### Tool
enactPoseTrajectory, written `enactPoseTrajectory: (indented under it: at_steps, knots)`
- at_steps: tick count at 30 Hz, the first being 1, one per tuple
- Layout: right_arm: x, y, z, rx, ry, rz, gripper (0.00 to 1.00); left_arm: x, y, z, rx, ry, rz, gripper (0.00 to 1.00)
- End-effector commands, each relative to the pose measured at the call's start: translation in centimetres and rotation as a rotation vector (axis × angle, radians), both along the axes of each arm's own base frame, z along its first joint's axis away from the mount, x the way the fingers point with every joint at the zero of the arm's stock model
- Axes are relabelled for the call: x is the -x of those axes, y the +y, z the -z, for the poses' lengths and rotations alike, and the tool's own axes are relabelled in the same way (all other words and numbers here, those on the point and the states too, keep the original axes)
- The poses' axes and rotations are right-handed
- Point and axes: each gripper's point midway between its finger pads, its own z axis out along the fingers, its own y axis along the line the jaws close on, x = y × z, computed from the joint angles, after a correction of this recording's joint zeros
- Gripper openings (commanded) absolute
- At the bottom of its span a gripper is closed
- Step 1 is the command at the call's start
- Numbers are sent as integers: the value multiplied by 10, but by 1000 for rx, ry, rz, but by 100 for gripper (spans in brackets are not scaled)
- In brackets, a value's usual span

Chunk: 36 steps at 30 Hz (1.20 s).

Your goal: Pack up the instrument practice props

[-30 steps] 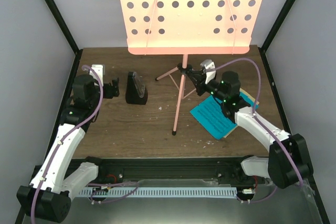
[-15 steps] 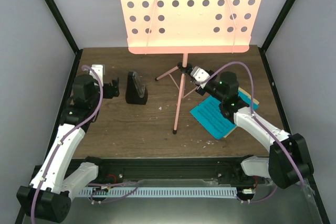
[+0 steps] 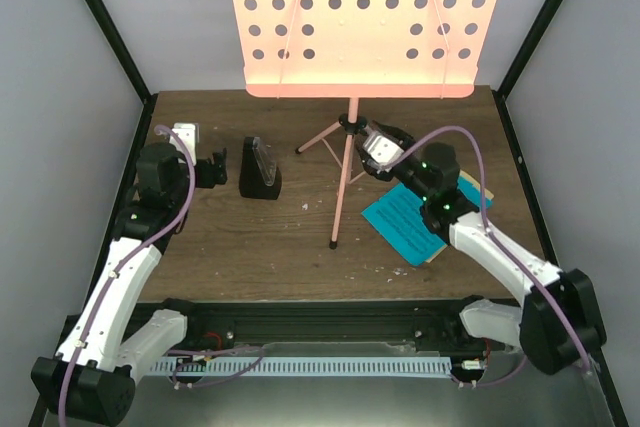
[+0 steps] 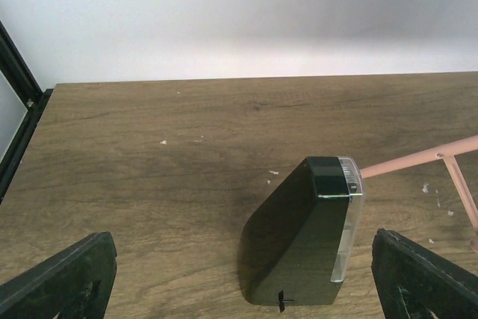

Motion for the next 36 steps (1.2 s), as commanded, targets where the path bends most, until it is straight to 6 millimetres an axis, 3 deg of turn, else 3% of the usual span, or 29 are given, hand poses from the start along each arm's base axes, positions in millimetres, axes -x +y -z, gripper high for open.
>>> enactPoseTrajectory:
  at_steps: [1,5,7,13,18,24,29,36]
  knots:
    - [32,2,-24,-177,1,-80,69,-1,0,-1,3,-10,1,95]
    - [46,-10,-3,-331,130,-54,83,-2,2,1,-5,-5,-7,94]
    - [48,-19,8,-459,223,-7,99,-2,2,3,-9,0,-10,95]
    - [34,-26,38,-690,540,109,100,-5,2,8,-14,14,-7,94]
    - [25,-30,22,-871,698,61,100,-6,1,9,-17,22,-5,95]
    - [24,-31,-3,-1253,990,-69,100,-5,1,8,-16,19,-5,94]
    - [16,-25,-8,-1531,1283,-76,100,-6,0,10,-12,25,1,94]
    - [5,-30,-15,-1764,1395,-74,98,-4,0,6,-7,13,4,95]
